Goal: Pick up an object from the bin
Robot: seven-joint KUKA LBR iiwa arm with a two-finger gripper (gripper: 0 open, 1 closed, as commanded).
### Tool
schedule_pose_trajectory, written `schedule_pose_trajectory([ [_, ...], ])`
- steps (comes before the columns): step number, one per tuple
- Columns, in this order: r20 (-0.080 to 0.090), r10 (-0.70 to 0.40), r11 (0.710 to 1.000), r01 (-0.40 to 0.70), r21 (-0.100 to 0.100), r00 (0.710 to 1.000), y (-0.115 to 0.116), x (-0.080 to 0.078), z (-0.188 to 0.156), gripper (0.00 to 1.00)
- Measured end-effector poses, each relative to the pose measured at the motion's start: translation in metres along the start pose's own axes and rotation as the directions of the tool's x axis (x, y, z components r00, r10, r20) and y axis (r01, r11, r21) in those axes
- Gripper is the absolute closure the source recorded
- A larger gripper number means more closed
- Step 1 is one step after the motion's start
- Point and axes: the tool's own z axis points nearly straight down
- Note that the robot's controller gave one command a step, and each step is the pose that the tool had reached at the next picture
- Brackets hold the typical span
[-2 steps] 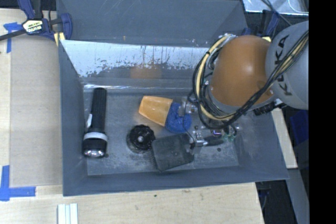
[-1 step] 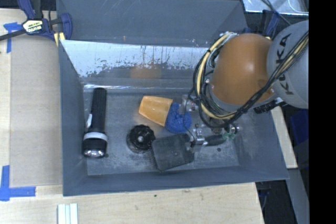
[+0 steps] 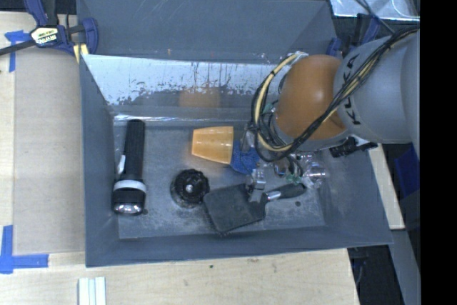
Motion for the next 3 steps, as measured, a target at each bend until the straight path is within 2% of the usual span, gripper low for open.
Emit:
schedule_pose_trajectory([
  [1, 0.012, 0.024, 1.0, -0.023, -0.004, 1.0, -0.007, -0.008, 0.0, 0.0],
  [2, 0.017, -0.231, 0.973, 0.231, 0.002, 0.973, 0.005, -0.017, 0.0, 0.0],
  [3, 0.025, -0.259, 0.966, 0.259, 0.001, 0.966, -0.001, -0.023, 0.003, 0.0],
])
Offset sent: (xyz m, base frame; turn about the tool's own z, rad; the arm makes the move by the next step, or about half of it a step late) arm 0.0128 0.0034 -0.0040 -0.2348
